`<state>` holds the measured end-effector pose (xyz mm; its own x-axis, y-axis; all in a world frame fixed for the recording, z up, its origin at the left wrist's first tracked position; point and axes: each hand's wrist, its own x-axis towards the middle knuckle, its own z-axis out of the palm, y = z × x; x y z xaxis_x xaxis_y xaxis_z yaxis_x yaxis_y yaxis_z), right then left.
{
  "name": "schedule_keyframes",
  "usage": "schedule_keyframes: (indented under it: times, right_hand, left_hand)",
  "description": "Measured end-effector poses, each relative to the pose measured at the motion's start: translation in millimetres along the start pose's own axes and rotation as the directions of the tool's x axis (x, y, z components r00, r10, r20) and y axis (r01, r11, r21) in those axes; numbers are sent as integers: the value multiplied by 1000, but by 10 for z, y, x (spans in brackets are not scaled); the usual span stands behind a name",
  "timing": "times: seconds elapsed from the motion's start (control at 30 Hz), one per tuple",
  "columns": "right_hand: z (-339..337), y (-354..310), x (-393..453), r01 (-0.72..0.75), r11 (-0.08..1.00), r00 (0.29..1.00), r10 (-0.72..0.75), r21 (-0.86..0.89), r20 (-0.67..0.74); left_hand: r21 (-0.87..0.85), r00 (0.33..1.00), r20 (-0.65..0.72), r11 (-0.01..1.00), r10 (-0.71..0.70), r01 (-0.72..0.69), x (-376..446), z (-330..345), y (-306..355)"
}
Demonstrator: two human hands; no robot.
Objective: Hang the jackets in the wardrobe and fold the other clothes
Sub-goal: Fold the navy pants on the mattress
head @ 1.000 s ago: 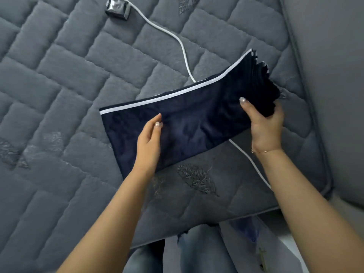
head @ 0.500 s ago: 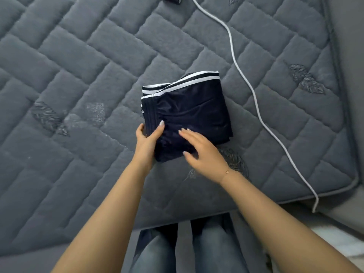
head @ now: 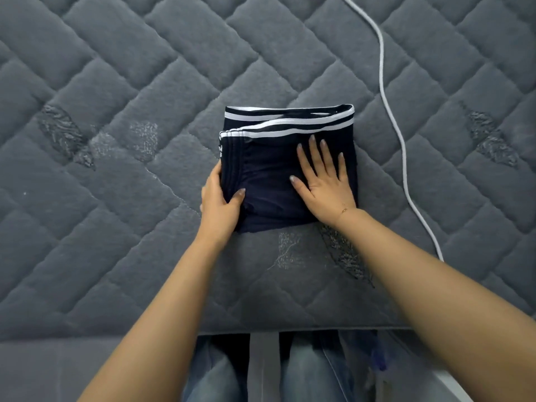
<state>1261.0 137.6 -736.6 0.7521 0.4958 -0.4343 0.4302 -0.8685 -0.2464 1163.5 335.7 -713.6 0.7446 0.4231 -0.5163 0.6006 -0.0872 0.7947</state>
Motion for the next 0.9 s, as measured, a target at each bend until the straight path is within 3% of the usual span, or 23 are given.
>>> schedule_keyframes:
  times: [0.03, 0.1, 0.13, 0.2, 0.23, 0.3, 0.33, 0.37, 0.5, 0.67, 0.8, 0.9]
  right_hand:
    - [-3, 22, -7, 41, 997, 999, -39, 64, -28]
    - [-92, 102, -100, 153, 930, 977, -92, 334, -192]
    - [-128, 187, -163, 185, 880, 942, -33, 437, -333]
    - [-188, 422, -276, 97, 827, 821, 248, 553, -515]
    - [-227, 536, -298, 16, 759, 792, 388, 651, -472]
    - [-264, 651, -271, -170, 445, 830, 545, 879, -115]
    - [-271, 683, -228, -254, 315, 851, 523, 914, 56]
    - [-287, 717, -166, -298, 268, 865, 482, 916, 140]
    - [-391, 765, 36, -367, 106, 910, 249, 924, 332]
    - [-713, 398, -81, -405, 184, 914, 51, 896, 403]
    - [-1011, -272, -419, -374, 250, 913, -72, 893, 403]
    - [-1199, -915, -780, -299, 312, 912, -186, 902, 366]
  left_hand:
    - [47, 999, -48, 999, -23, 25, 24, 4, -20]
    - [-81, 987, -95, 989, -132, 125, 39, 1, -30]
    - [-177, 979, -87, 970, -182, 165, 42, -2, -22]
    - [-280, 960, -58, 927, -276, 249, 61, -10, -7]
    - [-296, 952, -41, 914, -304, 279, 78, -4, 9]
    - [-321, 934, 15, 883, -357, 343, 97, 38, 37]
    - [-332, 926, 57, 868, -373, 369, 82, 82, 32]
    - [-348, 922, 97, 855, -375, 384, 51, 139, 31]
    - [-523, 902, 216, 735, -375, 431, -172, 334, 85]
    - [-679, 923, 146, 643, -356, 355, -699, 56, 181]
    - [-799, 938, 87, 539, -335, 267, -1416, -473, 190]
    - [-853, 944, -32, 501, -328, 145, -2090, -917, 160]
